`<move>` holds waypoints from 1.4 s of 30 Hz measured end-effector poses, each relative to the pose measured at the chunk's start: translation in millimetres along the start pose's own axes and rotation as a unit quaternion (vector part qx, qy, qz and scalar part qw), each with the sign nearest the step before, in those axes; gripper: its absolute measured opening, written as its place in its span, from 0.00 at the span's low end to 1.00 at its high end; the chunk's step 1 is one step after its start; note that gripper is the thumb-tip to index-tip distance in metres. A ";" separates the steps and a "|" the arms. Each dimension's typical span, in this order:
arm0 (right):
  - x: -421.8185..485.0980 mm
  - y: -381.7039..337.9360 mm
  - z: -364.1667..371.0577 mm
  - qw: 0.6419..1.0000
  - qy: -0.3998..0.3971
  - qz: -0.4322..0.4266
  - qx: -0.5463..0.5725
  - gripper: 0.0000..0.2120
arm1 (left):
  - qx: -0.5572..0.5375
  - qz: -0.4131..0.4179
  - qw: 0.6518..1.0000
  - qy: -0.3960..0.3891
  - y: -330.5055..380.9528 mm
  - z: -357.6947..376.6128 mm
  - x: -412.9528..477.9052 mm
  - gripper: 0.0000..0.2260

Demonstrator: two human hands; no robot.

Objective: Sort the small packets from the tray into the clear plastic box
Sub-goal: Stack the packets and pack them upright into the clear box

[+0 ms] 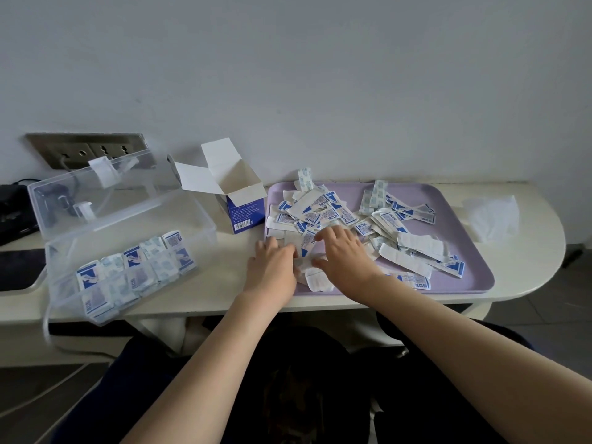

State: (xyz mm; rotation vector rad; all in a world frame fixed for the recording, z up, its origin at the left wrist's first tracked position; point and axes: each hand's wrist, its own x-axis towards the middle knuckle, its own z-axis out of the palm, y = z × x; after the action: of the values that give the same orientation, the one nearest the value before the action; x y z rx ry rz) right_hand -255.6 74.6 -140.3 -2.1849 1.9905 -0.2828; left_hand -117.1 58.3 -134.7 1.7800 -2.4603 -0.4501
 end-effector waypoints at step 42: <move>-2.5 -18.8 -8.5 0.988 0.073 -0.139 -0.008 0.10 | 0.025 0.026 0.999 -0.007 -0.3 -28.5 -28.0 0.13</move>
State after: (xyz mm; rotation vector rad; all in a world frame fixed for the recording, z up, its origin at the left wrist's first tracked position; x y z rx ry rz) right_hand -239.8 78.8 -127.3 -2.5196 1.7555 -0.4786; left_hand -101.3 79.0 -104.4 1.7330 -2.5421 -0.4009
